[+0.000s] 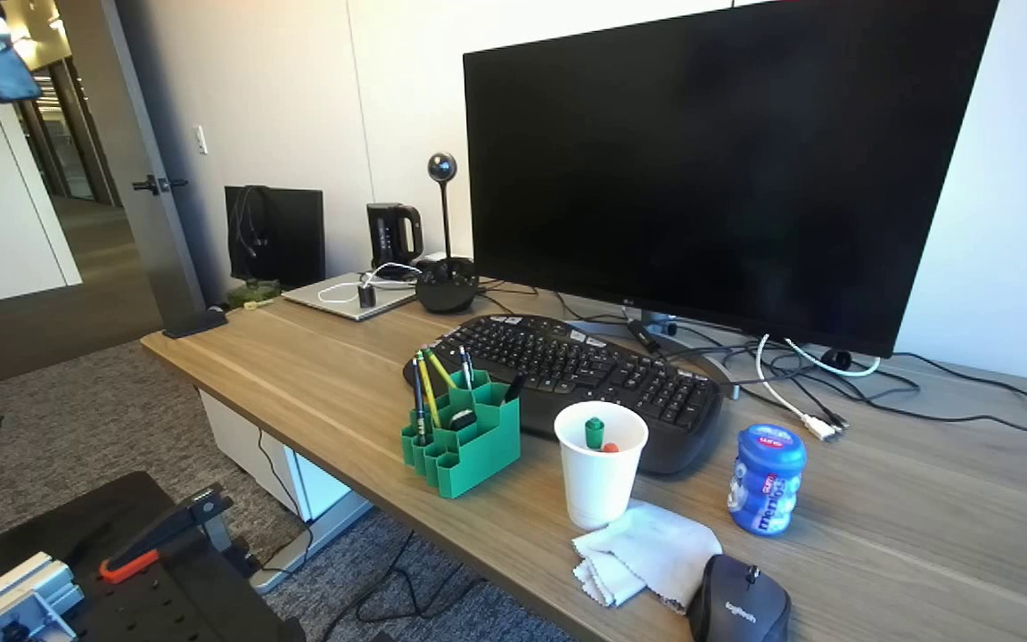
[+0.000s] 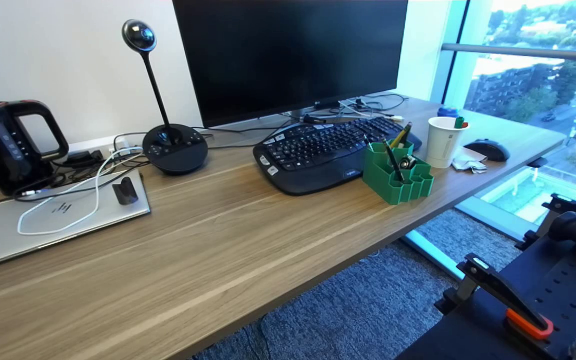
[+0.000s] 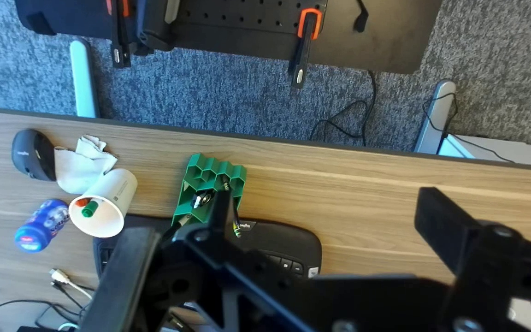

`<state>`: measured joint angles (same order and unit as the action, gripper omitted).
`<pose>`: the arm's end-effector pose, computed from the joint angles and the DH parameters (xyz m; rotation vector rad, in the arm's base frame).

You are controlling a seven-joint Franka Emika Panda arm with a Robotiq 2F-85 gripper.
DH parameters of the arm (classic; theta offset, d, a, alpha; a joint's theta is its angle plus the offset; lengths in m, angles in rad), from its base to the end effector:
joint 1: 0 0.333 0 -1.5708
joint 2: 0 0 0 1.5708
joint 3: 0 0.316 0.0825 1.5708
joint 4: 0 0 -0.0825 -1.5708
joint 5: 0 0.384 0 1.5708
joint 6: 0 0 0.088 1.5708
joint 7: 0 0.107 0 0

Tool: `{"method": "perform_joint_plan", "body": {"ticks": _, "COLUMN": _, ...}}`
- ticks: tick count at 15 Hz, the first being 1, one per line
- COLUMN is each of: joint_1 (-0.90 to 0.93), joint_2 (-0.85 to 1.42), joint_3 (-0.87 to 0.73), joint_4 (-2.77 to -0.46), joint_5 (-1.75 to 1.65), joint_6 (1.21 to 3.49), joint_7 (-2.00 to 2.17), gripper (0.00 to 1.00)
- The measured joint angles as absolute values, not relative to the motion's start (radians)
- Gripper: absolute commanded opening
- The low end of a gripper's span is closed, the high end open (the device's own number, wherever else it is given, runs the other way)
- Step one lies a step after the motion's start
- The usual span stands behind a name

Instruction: Remove the pen from the cup and put it in the green holder

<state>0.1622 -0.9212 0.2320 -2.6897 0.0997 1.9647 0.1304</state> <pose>0.2754 0.1259 0.4998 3.0699 0.2475 0.3084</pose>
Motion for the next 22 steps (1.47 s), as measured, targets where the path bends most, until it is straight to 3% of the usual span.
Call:
{"method": "perform_joint_plan", "body": {"ticks": 15, "joint_1": -0.077, "joint_2": -0.529, "joint_3": 0.148, "joint_4": -2.523, "joint_5": -0.063, "joint_6": 2.154, "joint_7": 0.213, "gripper": 1.00}}
{"method": "perform_joint_plan", "body": {"ticks": 22, "joint_1": -0.098, "joint_2": -0.337, "joint_3": 0.109, "joint_4": -2.409, "joint_5": -0.080, "joint_6": 2.162, "joint_7": 0.272, "gripper": 1.00}}
